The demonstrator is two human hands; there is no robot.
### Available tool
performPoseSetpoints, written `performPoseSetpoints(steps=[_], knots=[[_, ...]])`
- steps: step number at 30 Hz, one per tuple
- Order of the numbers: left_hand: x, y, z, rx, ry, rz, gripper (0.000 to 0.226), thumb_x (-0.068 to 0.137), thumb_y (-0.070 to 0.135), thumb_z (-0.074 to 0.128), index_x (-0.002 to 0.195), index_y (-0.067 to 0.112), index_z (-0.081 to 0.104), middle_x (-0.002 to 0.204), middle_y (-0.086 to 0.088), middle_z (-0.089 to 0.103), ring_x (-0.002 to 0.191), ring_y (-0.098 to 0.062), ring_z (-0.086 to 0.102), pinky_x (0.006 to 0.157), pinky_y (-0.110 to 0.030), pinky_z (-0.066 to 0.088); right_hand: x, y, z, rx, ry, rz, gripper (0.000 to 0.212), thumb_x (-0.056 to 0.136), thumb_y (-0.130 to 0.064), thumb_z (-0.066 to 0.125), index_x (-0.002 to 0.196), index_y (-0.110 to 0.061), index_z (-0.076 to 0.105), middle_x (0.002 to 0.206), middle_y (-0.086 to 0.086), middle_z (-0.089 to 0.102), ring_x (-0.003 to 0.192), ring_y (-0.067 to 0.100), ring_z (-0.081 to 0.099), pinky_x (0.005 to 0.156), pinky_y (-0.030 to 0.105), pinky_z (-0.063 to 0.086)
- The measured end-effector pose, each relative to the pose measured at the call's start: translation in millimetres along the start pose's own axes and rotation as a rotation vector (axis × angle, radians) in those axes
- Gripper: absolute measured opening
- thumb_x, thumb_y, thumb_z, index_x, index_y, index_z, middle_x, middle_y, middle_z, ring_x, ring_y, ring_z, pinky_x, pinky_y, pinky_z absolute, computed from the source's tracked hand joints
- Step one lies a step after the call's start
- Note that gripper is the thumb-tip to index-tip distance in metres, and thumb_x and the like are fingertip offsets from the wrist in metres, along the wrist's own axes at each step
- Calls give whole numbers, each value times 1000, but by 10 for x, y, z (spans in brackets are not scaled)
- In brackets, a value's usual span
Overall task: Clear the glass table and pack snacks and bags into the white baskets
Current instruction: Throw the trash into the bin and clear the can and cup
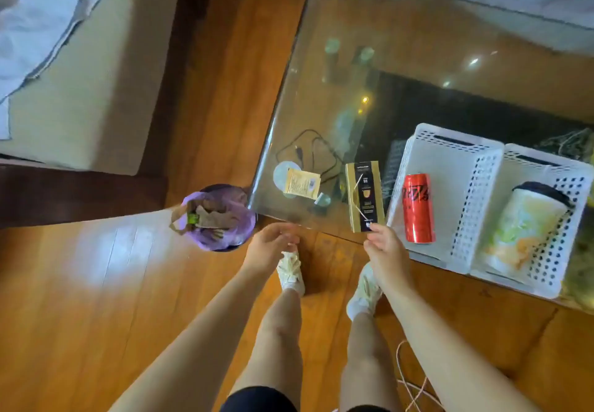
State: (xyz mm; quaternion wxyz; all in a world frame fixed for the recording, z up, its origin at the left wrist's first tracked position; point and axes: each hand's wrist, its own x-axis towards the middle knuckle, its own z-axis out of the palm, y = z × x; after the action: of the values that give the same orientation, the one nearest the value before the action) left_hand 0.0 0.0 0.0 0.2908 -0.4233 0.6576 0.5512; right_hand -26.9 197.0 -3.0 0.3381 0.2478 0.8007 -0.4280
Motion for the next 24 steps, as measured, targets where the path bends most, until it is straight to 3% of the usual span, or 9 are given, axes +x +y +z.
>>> performPoseSetpoints(steps=[3, 6, 9, 12, 15, 19, 24], knots=[[418, 131, -53, 248, 38, 184, 29, 87, 3, 50, 112, 11, 62, 103, -5, 67, 81, -9, 60, 67, -8, 47, 315, -116, 162, -147, 156, -113, 49, 89, -9, 56, 134, -14, 40, 134, 9, 46, 123, 22, 47, 89, 27, 45], [727, 295, -23, 521, 82, 337, 38, 91, 6, 45, 126, 15, 53, 130, -5, 52, 113, -19, 52, 93, -31, 46, 581, -179, 315, -261, 185, -92, 66, 87, -7, 57, 144, -8, 23, 146, 14, 30, 135, 26, 32, 104, 36, 41], [1007, 342, 32, 817, 109, 504, 45, 92, 8, 45, 136, 16, 40, 143, -5, 37, 129, -25, 38, 101, -43, 41, 787, -156, 430, -314, 189, 15, 81, 90, -8, 55, 148, -8, -1, 158, 12, 2, 145, 27, 7, 113, 36, 24], [1222, 351, 109, 1019, 106, 533, 50, 94, 14, 47, 141, 17, 30, 148, -6, 29, 135, -28, 29, 105, -43, 36, 929, -106, 494, -346, 200, 46, 84, 91, -7, 53, 147, -5, -9, 158, 13, -5, 146, 27, -1, 115, 34, 15], [1388, 323, 166, 1136, 131, 551, 55, 93, 21, 52, 142, 19, 28, 148, -7, 28, 135, -28, 28, 104, -42, 34, 1002, -63, 518, -382, 207, 32, 84, 90, -6, 53, 146, -4, -9, 157, 16, 1, 145, 29, 4, 115, 36, 17], [1520, 270, 194, 1181, 142, 542, 63, 87, 24, 62, 141, 20, 29, 142, -6, 34, 130, -27, 34, 102, -40, 34, 1026, -26, 547, -443, 229, -45, 87, 88, -12, 60, 147, -5, -3, 146, 19, 26, 135, 31, 31, 104, 37, 38], [1574, 162, 198, 1243, 172, 535, 61, 84, 27, 64, 136, 18, 34, 134, -8, 39, 121, -27, 39, 96, -38, 37, 1057, 40, 626, -444, 203, 2, 98, 81, -22, 69, 147, -3, -2, 141, 21, 32, 129, 33, 38, 99, 40, 42]])
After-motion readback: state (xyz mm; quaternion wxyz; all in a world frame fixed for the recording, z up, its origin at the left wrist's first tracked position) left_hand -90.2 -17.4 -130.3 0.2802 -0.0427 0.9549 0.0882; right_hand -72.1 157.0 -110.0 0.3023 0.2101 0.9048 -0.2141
